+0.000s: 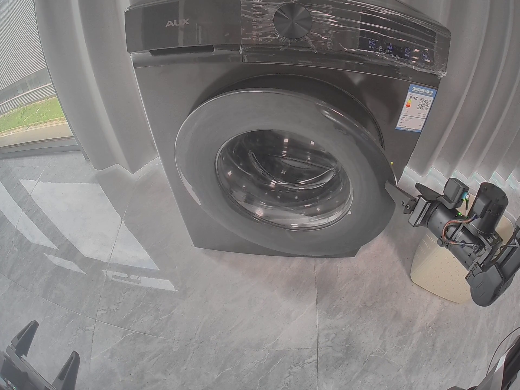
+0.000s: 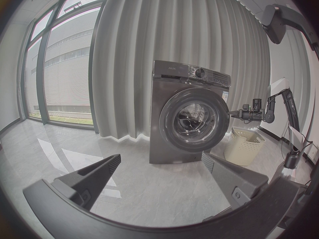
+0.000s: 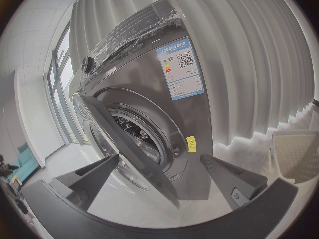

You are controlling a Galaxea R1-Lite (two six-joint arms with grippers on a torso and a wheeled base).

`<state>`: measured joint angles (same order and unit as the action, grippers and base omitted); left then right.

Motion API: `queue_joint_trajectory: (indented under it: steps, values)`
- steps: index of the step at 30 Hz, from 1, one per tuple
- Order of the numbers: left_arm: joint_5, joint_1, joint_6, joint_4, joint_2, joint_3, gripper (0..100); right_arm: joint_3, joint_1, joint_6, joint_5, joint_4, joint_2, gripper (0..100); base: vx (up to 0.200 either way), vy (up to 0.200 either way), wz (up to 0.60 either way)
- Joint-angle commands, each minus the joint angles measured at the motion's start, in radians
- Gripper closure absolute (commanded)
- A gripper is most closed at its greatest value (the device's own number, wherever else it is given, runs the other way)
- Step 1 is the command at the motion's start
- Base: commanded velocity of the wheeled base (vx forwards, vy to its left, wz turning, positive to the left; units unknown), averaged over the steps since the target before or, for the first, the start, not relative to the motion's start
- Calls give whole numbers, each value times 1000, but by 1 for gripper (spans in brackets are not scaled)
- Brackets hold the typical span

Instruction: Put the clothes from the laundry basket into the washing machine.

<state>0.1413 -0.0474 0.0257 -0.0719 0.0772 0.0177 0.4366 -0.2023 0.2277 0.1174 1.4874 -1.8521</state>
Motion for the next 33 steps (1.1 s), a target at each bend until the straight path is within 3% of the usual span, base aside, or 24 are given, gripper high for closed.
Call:
queue_joint_trajectory:
  steps: [1,11,14,17,22,27,29,33]
  values:
    - [0,0,0,0,3,-18,0,2,20,-42,-13,4,-13,0,0,0,0]
    - [0,0,0,0,3,-18,0,44,23,-82,-98,5,-39,0,0,0,0]
    - [0,0,0,0,3,-18,0,33,17,-83,-93,5,-39,0,0,0,0]
    - [0,0,0,0,3,-18,0,-15,9,-83,-42,7,-32,0,0,0,0]
    - [0,0,0,0,1,-18,0,-167,-28,-97,116,65,-6,0,0,0,0]
    - [1,0,-1,0,3,-18,0,-217,-74,-119,197,63,22,0,0,0,0]
    - [1,0,-1,0,3,-18,0,-210,-101,-114,217,63,28,0,0,0,0]
    - [0,0,0,0,3,-18,0,-131,-118,-106,211,65,25,0,0,0,0]
